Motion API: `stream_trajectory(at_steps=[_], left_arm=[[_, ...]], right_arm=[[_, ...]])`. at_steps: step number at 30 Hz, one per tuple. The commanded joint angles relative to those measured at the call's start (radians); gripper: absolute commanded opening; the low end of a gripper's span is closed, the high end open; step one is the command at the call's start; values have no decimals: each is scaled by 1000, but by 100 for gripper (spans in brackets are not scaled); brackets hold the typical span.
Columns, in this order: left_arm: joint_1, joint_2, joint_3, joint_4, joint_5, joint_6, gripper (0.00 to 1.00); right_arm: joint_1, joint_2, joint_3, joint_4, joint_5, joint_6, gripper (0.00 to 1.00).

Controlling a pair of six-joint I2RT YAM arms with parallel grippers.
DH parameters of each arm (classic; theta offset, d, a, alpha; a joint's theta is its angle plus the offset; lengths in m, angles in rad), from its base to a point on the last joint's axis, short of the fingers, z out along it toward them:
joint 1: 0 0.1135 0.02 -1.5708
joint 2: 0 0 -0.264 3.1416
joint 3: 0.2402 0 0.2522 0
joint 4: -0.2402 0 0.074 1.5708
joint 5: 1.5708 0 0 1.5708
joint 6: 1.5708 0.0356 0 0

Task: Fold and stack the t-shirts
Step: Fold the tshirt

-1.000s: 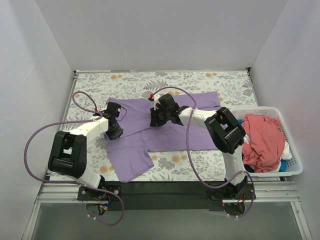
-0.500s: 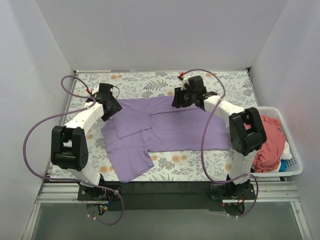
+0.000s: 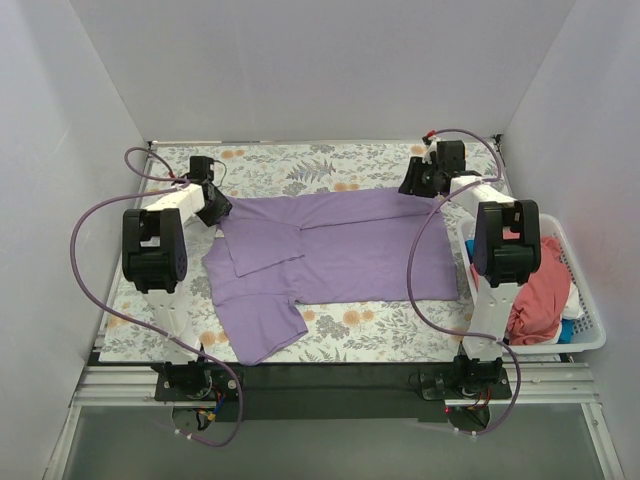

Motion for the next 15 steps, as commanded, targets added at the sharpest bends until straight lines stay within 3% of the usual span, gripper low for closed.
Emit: stream_trajectory(at_steps=[1, 4, 5, 9, 15], left_arm=[[1, 12, 52, 20, 24, 9, 39], [1, 28, 47, 20, 33, 4, 31], [1, 30, 43, 16, 21, 4, 24], [35, 4, -9, -13, -22, -23, 11], [107, -25, -71, -24, -36, -55, 8]], right_arm=[[-19, 29, 58, 12, -26, 8, 48], [-36, 52, 61, 17, -28, 17, 48], [-42, 56, 55, 21, -26, 29, 48], [-77, 78, 38, 32, -28, 66, 48], [-85, 105, 34, 32, -20, 98, 48]])
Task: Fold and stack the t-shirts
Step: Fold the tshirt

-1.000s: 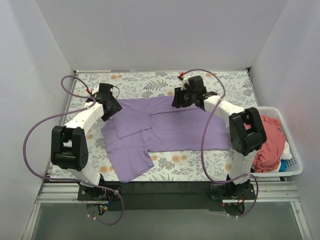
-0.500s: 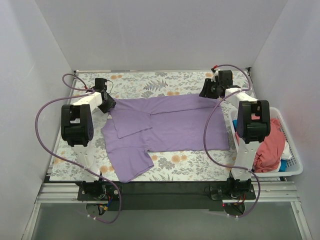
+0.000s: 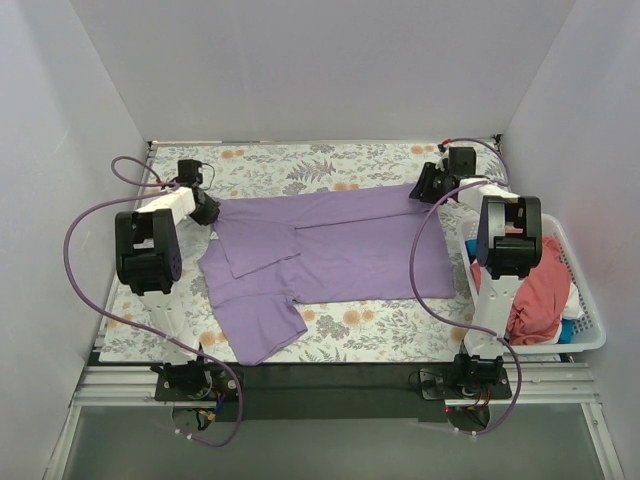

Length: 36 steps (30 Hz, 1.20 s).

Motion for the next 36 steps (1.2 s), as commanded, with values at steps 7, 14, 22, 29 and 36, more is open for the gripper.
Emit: stream_trajectory(at_steps=[7, 14, 22, 29, 36], left_arm=[[60, -16, -2, -57, -32, 20, 23], [58, -99, 61, -69, -15, 32, 56], [-14, -135, 113, -49, 50, 64, 50], [-38, 19, 171, -40, 82, 73, 31], [-37, 146, 231, -50, 71, 78, 27]], right_arm=[[-32, 24, 39, 30, -36, 27, 48], [-28, -69, 30, 31, -47, -8, 48], [12, -136, -21, 30, 25, -6, 48], [12, -67, -15, 33, 48, 24, 47], [9, 13, 24, 31, 40, 40, 47]])
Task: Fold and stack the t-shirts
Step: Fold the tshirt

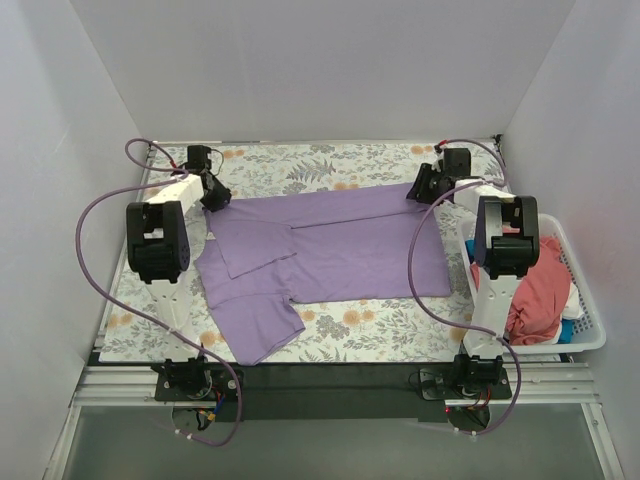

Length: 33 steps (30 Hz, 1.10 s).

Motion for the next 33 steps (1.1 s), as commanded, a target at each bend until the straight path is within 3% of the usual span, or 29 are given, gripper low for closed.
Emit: stream_trajectory(at_steps=[1, 8, 15, 19, 22, 23, 27, 29, 33], left_arm=[[6, 45, 62, -25, 9, 21, 27], [24, 197, 196, -85, 21, 36, 30], [44, 355, 424, -138, 76, 33, 38], [63, 390, 542, -128, 76, 42, 46], [72, 352, 598, -126, 125, 54, 59], [72, 325, 598, -125, 130, 54, 70], [72, 138, 457, -137, 100, 36, 84], [72, -17, 365, -152, 61, 1, 86], [70, -302, 11, -157, 17, -31, 87]], right_arm=[[-7, 37, 36, 9, 7, 23, 47], [-53, 172, 152, -4, -36, 78, 47], [-69, 304, 364, -11, -134, 75, 51], [-69, 322, 473, -11, -171, 35, 54], [-69, 272, 485, -14, -176, 5, 61], [-69, 229, 472, -17, -174, -12, 62], [-60, 77, 365, -30, -151, -49, 66], [-44, -32, 294, -38, -118, -60, 67], [12, -211, 57, -99, -38, -89, 71]])
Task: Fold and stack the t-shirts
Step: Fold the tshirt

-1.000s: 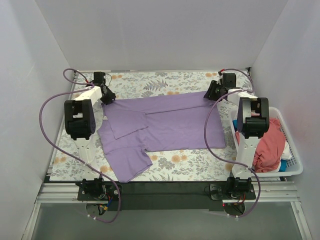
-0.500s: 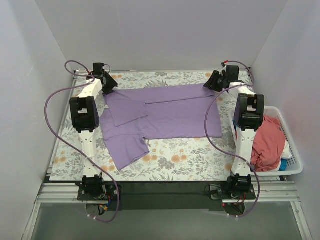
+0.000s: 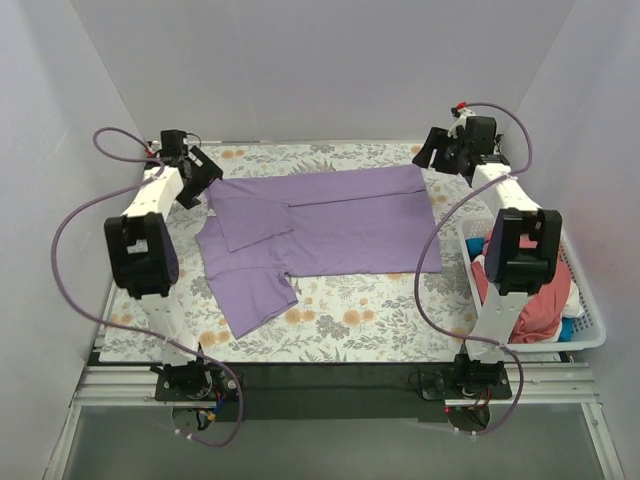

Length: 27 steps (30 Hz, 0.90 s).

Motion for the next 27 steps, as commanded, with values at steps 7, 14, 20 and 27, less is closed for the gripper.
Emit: stream_trajectory(at_steps=[7, 14, 20, 27], left_arm=[[-22, -681, -593, -33, -103, -35, 80], [-42, -862, -877, -27, -96, -32, 63], [-44, -813, -919, -5, -156, -4, 61], [-45, -693, -911, 36, -211, 1, 54]], right_arm=[[279, -416, -442, -86, 251, -17, 71], [511, -579, -674, -104, 353, -2, 69], [597, -666, -806, -108, 388, 14, 69], [595, -717, -880, -109, 440, 12, 69]])
